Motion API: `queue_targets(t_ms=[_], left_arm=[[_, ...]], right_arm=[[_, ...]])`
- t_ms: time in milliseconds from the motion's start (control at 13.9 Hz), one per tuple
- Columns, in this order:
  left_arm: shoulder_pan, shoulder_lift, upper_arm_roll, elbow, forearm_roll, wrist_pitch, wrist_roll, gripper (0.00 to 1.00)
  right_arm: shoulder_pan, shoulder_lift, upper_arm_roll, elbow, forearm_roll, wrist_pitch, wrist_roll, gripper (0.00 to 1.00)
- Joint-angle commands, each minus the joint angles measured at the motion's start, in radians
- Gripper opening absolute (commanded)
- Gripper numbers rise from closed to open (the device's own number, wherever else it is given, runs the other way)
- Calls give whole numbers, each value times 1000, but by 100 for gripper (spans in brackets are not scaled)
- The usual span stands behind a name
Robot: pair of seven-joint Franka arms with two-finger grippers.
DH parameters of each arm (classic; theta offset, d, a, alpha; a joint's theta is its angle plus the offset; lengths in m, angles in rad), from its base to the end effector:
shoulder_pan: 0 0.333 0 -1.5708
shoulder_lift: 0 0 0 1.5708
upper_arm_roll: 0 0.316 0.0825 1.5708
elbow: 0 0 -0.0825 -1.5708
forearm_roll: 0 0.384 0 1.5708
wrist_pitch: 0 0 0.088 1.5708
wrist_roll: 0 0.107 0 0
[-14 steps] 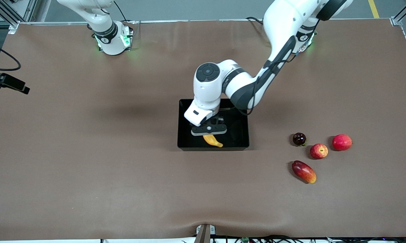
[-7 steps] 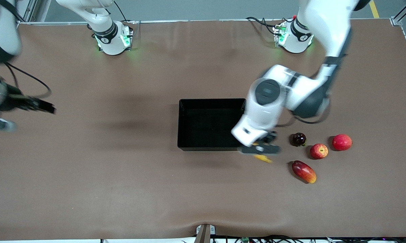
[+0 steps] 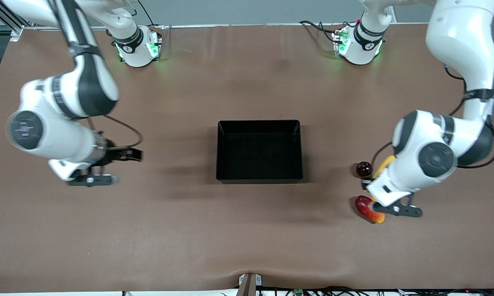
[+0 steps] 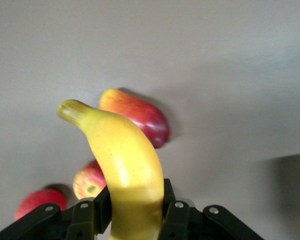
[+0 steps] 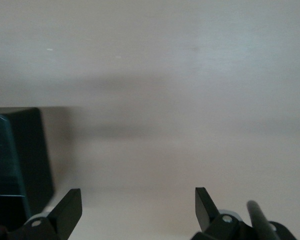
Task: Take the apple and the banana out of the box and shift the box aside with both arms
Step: 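Carry the banana out with the left gripper while the right gripper reaches the box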
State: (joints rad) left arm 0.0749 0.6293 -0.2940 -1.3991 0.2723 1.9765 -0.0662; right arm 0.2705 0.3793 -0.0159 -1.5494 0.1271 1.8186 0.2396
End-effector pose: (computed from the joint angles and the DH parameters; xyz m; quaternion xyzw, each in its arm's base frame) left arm 0.7103 -0.0984 0.3466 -0.9936 0.1059 0.0061 0.0396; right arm 0.6340 0.1771 0.4233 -0.9968 0.0111 0.0673 0.0425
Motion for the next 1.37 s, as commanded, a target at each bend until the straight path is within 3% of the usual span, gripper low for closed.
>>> queue_targets(t_ms=[0,288,720,792,936,1008,1224,1296], left_arm=[[83,65,-2,6,-13,102,173,0],[157,151,-2,8,8,275,417,0],[181,227,27,3,12,369,580,0],[195,239,27,3,8,383,580,0],[198,253,27,-1,-1,395,562,0],[198,257,27,-3,-2,395,553,0],[198,270,27,-1,-24,398,546,38],[198,268,27,0,-24,400,546,62]], right_arm=[[82,53,-9,23,28,36,113,100],[205,144,-9,14,26,146,270,100],[332,260,-10,6,20,335,408,100],[349,277,-10,5,19,346,417,81],[361,279,-10,5,17,343,420,20],[360,277,-10,5,17,334,419,3],[346,276,-12,-8,17,329,418,0],[336,273,-13,-8,17,312,418,0]])
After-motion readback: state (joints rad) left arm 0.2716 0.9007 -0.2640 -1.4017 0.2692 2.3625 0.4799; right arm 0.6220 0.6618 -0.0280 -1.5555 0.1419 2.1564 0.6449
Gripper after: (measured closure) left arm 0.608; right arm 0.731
